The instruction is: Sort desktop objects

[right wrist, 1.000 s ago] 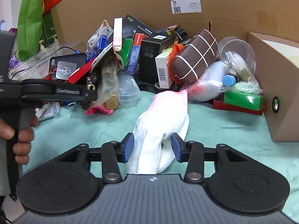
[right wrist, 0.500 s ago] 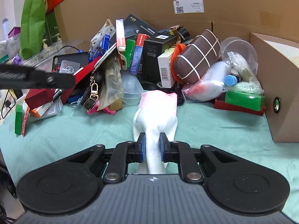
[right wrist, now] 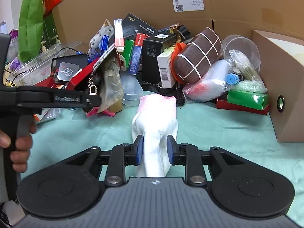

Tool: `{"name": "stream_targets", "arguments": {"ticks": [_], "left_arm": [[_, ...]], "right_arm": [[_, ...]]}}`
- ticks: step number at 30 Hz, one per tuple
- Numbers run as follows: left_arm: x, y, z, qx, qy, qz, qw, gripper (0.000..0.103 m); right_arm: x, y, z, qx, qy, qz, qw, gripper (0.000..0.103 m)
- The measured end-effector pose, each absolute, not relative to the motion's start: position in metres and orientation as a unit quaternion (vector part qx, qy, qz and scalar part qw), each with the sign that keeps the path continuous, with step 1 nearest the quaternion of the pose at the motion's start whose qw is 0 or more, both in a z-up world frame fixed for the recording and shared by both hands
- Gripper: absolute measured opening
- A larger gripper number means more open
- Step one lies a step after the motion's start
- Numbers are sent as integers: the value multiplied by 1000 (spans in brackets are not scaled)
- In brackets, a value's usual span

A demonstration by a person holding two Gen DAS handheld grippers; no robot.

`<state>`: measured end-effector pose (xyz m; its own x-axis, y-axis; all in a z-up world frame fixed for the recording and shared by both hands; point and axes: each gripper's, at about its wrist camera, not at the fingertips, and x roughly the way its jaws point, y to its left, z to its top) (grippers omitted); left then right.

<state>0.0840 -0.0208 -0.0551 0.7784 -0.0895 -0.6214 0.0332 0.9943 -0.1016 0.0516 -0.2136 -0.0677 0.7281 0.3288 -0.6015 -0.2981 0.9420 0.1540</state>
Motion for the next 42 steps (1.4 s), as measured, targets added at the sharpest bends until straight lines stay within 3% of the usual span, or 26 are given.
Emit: {"name": "stream_targets", "arguments": {"ticks": [1,2,3,13,19,23,24,25,29,34,36,42], "left_arm": [[88,-22,-58,-42,333,-33,942,42],[91,-22,-60,-37,335,-30,941,12],[95,-20,-62,-32,343,-26,938,9],[38,-5,-20,-50,333,-83,938,5],[-4,-15,-33,-49,386,-139,911,9],[-8,-9,-44,-61,393,-131,908,24],[-9,-6,-43,-72,393,-133,907,34],[-11,-4,-40,-78,393,-135,906,37],[-24,-3,-26,-68,375,-141,914,63],[-40,11,-12,-81,364,-123,920,75],[-46,19,-8,-83,344,-115,928,90],[-36,27,-1,-43,311,-78,946,91]], "right_arm": [[53,-214,-68,25,330,169,929,30],[54,-214,-69,26,331,170,928,30],[54,-214,-69,27,331,171,928,30],[52,-218,-67,31,326,170,929,31],[50,-223,-66,37,326,163,930,32],[46,-221,-63,32,320,162,933,38],[44,-220,-62,28,320,163,933,40],[42,-219,-61,24,320,166,932,41],[36,-215,-54,17,310,173,935,45],[32,-203,-48,0,300,195,934,51],[31,-196,-47,-7,298,206,932,52],[26,-179,-47,-17,299,233,925,54]]}}
